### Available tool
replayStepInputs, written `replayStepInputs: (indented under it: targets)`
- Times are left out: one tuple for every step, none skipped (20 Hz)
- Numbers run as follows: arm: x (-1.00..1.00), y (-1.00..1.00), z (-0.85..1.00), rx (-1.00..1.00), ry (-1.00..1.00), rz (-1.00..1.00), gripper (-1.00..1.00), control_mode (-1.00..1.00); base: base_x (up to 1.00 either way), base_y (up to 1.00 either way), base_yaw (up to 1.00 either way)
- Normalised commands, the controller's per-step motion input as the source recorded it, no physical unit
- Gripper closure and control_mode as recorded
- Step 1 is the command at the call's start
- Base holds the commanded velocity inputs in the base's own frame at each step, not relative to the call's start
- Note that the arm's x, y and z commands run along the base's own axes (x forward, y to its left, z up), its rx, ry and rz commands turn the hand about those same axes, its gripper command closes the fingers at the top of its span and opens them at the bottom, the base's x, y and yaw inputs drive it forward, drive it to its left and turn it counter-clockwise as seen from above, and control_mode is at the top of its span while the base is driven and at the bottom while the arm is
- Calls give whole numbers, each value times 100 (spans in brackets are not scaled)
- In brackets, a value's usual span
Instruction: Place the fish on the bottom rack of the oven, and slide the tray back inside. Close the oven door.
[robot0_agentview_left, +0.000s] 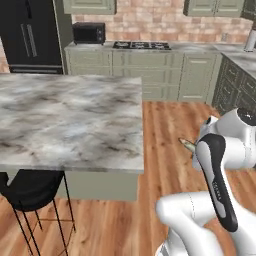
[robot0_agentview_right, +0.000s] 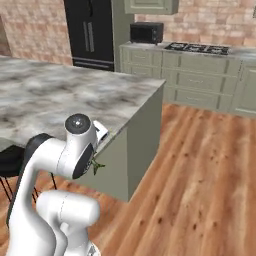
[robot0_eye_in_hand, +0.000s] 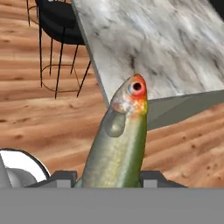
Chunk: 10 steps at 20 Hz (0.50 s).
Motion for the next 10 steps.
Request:
replayStepInputs:
  targets:
    - [0,0,0,0,0,0,100,100,0,76,43]
    - [0,0,0,0,0,0,100,100,0,84,41]
    - [0,0,0,0,0,0,100,100,0,86,40]
    - [0,0,0,0,0,0,100,100,0,86,40]
    - [0,0,0,0,0,0,100,100,0,86,40]
    - [0,0,0,0,0,0,100,100,0,91,39]
    - [0,0,0,0,0,0,100,100,0,95,37]
    - [0,0,0,0,0,0,100,100,0,94,36]
    - [0,0,0,0,0,0,100,100,0,93,36]
    - [0,0,0,0,0,0,100,100,0,92,35]
